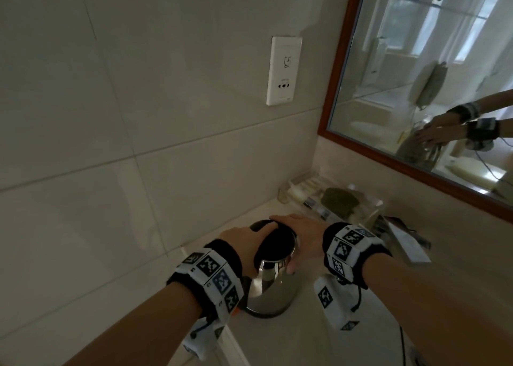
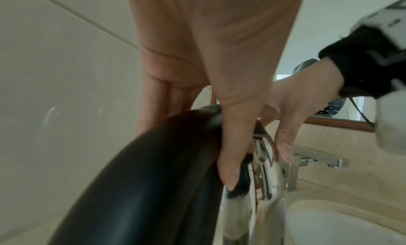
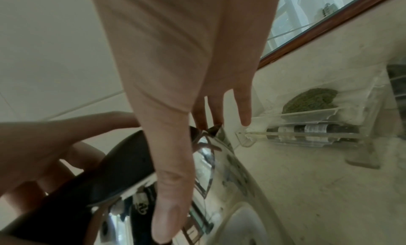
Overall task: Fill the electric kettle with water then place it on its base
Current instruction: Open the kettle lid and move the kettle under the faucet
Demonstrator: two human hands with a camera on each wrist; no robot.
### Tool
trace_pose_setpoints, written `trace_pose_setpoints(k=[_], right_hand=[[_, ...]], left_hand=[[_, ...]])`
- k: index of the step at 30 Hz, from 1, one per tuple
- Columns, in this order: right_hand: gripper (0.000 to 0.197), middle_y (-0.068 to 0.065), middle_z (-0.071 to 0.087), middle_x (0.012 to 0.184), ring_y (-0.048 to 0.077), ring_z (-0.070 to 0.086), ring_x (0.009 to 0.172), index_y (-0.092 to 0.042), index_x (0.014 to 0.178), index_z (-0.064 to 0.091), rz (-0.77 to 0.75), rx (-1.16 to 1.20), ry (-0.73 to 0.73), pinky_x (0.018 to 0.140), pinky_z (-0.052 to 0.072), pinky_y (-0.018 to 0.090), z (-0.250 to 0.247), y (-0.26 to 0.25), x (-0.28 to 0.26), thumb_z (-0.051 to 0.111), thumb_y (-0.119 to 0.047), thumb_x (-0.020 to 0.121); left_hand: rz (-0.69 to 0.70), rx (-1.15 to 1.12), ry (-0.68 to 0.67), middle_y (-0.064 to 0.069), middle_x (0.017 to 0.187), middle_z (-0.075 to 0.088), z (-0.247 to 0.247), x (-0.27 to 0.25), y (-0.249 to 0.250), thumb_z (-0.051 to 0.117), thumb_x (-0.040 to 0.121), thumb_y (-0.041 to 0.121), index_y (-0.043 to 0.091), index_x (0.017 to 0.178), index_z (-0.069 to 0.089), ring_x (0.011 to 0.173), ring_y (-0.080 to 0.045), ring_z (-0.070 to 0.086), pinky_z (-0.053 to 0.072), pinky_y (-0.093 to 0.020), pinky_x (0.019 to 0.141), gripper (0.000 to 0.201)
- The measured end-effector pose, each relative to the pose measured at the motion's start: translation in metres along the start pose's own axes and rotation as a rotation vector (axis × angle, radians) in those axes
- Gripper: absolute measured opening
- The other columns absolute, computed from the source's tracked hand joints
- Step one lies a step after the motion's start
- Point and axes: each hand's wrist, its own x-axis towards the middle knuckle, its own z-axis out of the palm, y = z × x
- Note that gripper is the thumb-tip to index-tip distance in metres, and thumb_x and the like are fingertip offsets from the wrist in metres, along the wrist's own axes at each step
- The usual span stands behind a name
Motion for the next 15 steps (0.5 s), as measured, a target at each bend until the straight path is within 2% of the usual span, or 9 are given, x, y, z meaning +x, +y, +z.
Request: trace_pose_setpoints(k=[4,9,12,15], right_hand=[[0.113,0.005,0.034,0.143,0.026,0.035,0.133,-0.027,0.146,0.014,0.003,0.061,0.025,0.110,0.035,0.043,0.005,0.001,0.000,0.086,-0.028,0.059],[0.114,0.004,0.037,0.138,0.024,0.037,0.130,-0.028,0.145,0.016,-0.003,0.170,0.066,0.108,0.038,0.041,0.011,0.004,-0.002,0.088,-0.026,0.056],[0.121,0.004,0.032,0.144,0.025,0.033,0.135,-0.028,0.146,0.009,-0.017,0.264,0.104,0.110,0.036,0.041,0.014,0.007,-0.003,0.089,-0.022,0.055],[0.130,0.003,0.028,0.151,0.023,0.029,0.139,-0.022,0.148,-0.001,-0.009,0.322,0.160,0.113,0.031,0.039,0.018,0.008,-0.004,0.089,-0.021,0.054]], left_hand=[[0.009,-0.010,0.006,-0.017,0.113,0.060,0.004,0.001,-0.004,0.068,0.074,0.023,0.029,0.142,-0.001,0.097,-0.032,0.060,0.048,-0.036,0.078,0.097],[0.019,-0.030,0.038,-0.018,0.110,0.060,0.008,0.001,-0.009,0.071,0.071,0.021,0.030,0.142,0.001,0.095,-0.034,0.060,0.045,-0.035,0.073,0.099],[0.017,-0.070,0.062,-0.018,0.105,0.062,0.009,0.001,-0.010,0.073,0.068,0.019,0.029,0.141,-0.001,0.089,-0.034,0.062,0.050,-0.038,0.073,0.105],[-0.001,-0.139,0.109,-0.017,0.102,0.063,0.009,-0.001,-0.012,0.074,0.066,0.018,0.029,0.139,0.001,0.087,-0.034,0.063,0.054,-0.042,0.075,0.104]])
